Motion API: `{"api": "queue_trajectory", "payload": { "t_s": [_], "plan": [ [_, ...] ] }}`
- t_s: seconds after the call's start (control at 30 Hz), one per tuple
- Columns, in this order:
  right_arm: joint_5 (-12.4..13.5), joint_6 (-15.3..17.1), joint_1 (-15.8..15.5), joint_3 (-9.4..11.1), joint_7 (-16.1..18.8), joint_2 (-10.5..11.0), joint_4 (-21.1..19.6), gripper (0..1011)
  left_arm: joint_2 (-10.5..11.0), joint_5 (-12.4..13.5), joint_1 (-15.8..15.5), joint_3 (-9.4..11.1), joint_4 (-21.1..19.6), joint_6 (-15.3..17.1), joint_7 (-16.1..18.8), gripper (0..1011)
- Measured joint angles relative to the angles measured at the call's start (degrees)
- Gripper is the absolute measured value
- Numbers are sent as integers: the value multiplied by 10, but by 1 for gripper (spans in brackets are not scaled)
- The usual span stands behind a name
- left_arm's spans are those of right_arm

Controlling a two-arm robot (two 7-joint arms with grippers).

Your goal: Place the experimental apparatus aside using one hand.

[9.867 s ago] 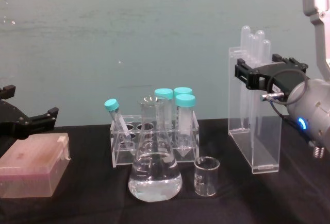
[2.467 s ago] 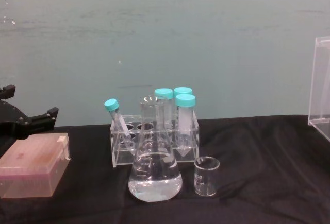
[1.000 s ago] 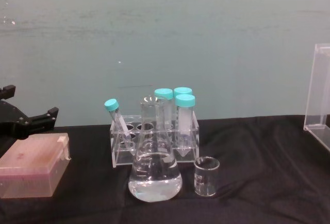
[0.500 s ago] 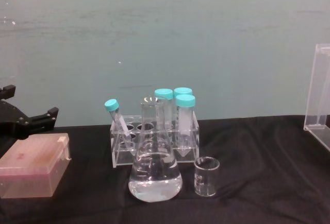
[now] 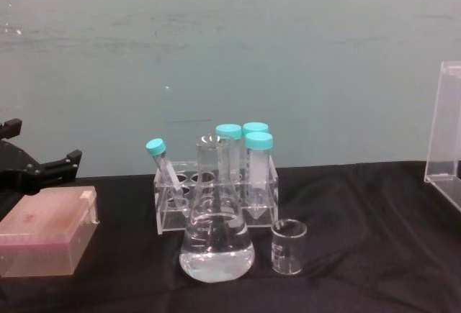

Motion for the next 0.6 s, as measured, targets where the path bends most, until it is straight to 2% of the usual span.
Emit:
{"api": "queue_trajectory", "payload": {
  "t_s": [0.17,0.27,0.4,0.43,0.53,0.6],
  "plan": [
    [0,1,0,0,0,0,0,609,0,0,0,0,0,0,0,1000],
    [0,2,-1,0,0,0,0,673,0,0,0,0,0,0,0,1000],
    [-1,2,-1,0,0,0,0,823,0,0,0,0,0,0,0,1000],
    [-1,2,-1,0,0,0,0,823,0,0,0,0,0,0,0,1000],
    [-1,2,-1,0,0,0,0,926,0,0,0,0,0,0,0,1000],
    [-1,2,-1,0,0,0,0,950,0,0,0,0,0,0,0,1000]
  ]
}}
